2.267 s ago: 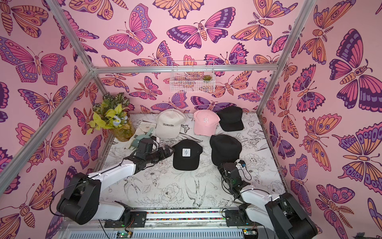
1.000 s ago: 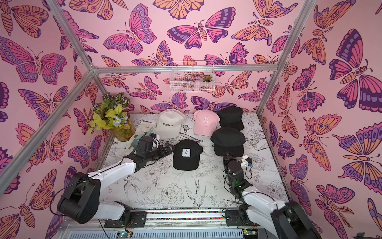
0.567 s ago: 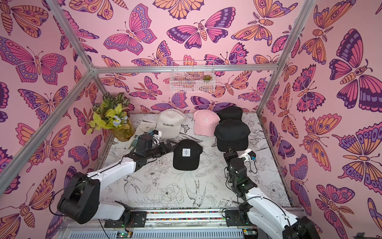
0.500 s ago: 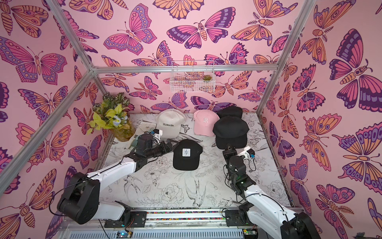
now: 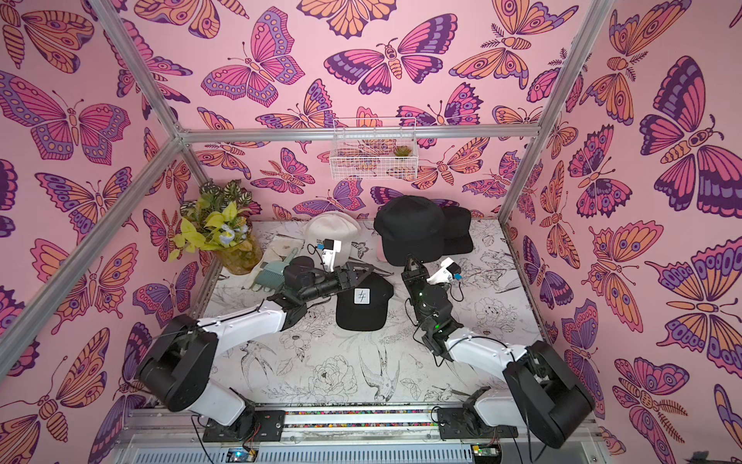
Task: Stack the baseball caps by color
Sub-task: Place the baseball cap on the baseball cap.
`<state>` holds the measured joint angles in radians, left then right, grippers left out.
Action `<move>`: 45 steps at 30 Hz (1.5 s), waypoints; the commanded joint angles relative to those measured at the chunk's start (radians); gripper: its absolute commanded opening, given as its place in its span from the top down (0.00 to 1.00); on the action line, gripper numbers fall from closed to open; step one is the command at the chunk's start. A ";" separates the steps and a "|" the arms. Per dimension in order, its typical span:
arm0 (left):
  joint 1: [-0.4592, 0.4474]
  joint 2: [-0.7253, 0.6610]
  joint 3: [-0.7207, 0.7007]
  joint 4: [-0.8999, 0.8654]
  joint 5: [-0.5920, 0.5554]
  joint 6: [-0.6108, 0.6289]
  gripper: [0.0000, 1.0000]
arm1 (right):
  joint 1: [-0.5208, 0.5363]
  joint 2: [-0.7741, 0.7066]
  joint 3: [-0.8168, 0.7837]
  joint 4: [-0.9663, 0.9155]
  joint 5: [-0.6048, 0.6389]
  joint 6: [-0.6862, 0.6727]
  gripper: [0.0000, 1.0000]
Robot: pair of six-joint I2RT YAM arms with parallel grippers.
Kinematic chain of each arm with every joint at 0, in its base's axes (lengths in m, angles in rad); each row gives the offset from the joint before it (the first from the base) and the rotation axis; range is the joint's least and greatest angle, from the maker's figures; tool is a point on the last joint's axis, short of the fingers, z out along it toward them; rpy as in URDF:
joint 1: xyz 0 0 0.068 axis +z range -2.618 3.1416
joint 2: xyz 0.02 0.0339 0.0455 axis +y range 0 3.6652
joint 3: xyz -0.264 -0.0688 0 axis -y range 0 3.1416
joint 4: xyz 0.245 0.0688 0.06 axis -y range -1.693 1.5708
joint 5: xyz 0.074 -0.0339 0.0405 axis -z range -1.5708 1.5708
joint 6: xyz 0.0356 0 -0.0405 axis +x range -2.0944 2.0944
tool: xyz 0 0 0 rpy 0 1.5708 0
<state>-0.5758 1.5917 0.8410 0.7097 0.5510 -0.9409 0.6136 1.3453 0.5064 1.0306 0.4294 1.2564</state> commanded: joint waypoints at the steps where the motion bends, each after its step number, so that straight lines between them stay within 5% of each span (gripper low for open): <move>1: -0.024 0.051 0.054 0.172 0.093 -0.027 0.04 | 0.020 0.052 0.064 0.190 -0.043 0.018 1.00; 8: -0.055 0.107 0.097 0.213 0.120 -0.002 0.06 | 0.062 0.066 0.098 0.203 -0.096 0.038 1.00; 23: -0.011 0.129 0.157 0.303 -0.025 -0.040 0.19 | 0.090 -0.017 0.031 0.219 -0.067 -0.013 1.00; 34: 0.001 0.254 0.276 0.476 0.061 -0.241 0.74 | 0.090 0.007 0.010 0.246 -0.068 -0.015 1.00; 38: 0.019 0.210 0.248 0.364 0.054 -0.138 1.00 | 0.086 0.040 -0.016 0.242 -0.053 -0.081 0.66; 42: 0.046 0.131 0.230 0.109 0.094 0.082 1.00 | 0.015 0.041 -0.066 0.242 -0.159 -0.095 0.51; 45: 0.049 0.050 0.207 -0.155 0.062 0.298 1.00 | -0.065 0.013 -0.095 0.233 -0.244 -0.171 0.31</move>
<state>-0.5407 1.7252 1.0748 0.8146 0.6067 -0.9073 0.6106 1.3872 0.4202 1.2259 0.2516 1.1790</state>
